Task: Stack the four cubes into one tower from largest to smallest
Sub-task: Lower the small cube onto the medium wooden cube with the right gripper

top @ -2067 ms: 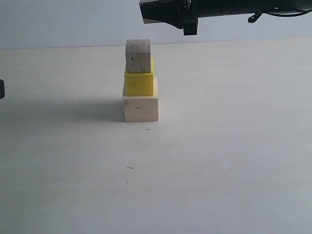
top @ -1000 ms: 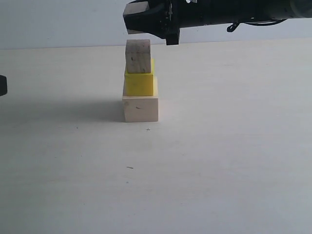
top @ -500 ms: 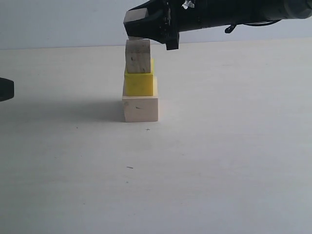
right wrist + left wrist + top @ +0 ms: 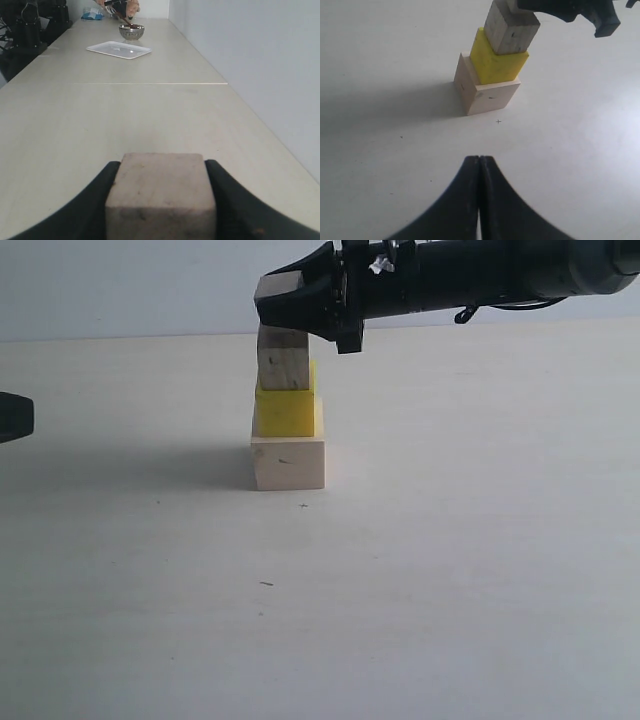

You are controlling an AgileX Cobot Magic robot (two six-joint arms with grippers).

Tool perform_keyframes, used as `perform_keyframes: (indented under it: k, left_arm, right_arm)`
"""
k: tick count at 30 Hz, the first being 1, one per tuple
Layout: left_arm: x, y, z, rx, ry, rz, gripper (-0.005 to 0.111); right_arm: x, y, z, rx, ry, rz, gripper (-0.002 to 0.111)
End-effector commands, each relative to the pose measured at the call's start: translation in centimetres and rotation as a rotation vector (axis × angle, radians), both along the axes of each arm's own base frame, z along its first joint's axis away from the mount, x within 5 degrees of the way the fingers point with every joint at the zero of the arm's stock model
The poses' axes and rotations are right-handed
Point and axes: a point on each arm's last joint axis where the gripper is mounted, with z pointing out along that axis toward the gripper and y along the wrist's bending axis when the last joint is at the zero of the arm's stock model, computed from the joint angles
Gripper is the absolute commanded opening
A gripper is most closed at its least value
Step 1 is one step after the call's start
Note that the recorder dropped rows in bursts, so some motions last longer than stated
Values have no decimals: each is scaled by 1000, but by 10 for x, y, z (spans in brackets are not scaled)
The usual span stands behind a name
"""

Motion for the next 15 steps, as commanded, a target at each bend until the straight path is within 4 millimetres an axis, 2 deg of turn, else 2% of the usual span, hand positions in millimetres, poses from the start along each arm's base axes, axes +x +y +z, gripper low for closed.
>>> perform_keyframes:
  k: [1,15]
  left_arm:
    - [1,0,0,-6,-11,1,0]
    - [1,0,-1,4,-14,0,0]
  right_arm:
    - [0,1,4,20,-14,2,0]
    - [1,1,6,38,18,-11,0]
